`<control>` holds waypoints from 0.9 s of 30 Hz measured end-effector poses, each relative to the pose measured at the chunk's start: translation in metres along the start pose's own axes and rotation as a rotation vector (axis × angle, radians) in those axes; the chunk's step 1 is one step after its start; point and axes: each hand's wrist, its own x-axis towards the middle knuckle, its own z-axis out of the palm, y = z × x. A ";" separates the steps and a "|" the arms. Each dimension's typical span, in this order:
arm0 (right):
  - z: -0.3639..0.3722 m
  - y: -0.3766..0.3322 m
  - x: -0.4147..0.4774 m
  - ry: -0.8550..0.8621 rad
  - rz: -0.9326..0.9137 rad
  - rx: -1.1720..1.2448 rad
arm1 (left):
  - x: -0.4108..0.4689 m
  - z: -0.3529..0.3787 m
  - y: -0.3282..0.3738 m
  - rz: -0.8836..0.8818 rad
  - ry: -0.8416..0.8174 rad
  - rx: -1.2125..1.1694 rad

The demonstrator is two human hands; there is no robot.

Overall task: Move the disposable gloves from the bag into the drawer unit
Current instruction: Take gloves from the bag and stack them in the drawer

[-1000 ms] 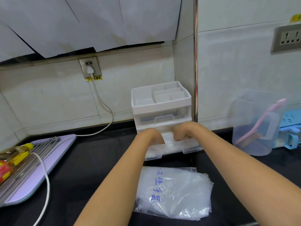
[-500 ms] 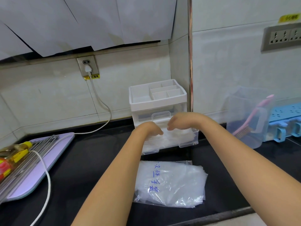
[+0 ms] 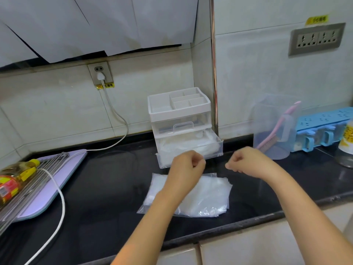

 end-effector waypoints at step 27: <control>0.075 0.056 -0.032 0.300 0.041 0.435 | -0.048 0.080 -0.043 0.117 -0.261 0.309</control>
